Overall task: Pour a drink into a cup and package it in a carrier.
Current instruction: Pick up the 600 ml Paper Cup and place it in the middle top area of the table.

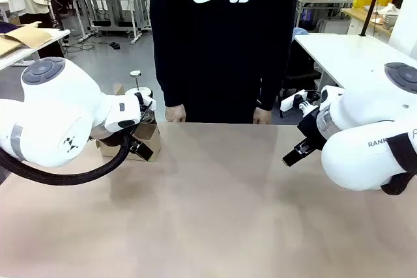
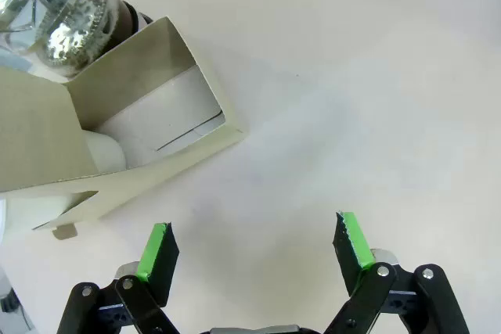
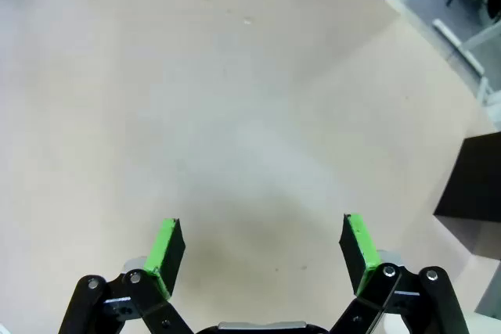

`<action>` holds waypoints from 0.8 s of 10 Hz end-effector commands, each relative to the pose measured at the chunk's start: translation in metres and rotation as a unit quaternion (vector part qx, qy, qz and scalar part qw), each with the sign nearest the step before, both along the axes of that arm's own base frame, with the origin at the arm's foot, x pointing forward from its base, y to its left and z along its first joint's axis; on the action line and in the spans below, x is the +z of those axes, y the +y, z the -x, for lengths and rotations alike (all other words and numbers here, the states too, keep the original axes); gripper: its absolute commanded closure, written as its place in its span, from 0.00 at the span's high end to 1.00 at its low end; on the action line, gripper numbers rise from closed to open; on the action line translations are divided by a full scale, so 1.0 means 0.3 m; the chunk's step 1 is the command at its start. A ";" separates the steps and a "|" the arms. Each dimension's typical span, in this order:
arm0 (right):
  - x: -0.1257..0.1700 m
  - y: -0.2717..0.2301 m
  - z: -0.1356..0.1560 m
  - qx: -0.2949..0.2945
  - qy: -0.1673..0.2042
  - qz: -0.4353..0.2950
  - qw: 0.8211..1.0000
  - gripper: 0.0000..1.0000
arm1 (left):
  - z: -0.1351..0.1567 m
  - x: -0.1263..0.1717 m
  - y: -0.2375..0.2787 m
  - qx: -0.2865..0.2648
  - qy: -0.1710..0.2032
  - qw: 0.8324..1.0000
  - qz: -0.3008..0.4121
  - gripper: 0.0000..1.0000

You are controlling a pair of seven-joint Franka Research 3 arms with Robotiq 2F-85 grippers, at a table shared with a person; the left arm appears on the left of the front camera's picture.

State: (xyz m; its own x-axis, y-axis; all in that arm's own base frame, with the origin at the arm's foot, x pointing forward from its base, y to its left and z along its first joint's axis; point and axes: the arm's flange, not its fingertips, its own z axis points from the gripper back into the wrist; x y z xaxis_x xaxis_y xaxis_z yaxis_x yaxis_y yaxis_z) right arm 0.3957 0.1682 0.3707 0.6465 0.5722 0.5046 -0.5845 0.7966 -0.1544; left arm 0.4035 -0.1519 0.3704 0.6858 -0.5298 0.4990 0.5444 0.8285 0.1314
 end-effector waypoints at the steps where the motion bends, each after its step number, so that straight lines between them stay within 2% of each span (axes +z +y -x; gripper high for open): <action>1: 0.000 0.000 0.000 0.000 0.000 0.000 1.000 1.00 | 0.000 0.000 0.000 0.000 0.000 1.000 0.000 1.00; 8: 0.000 0.000 0.000 0.000 0.000 0.000 1.000 1.00 | 0.000 0.000 0.000 0.000 0.000 1.000 0.000 1.00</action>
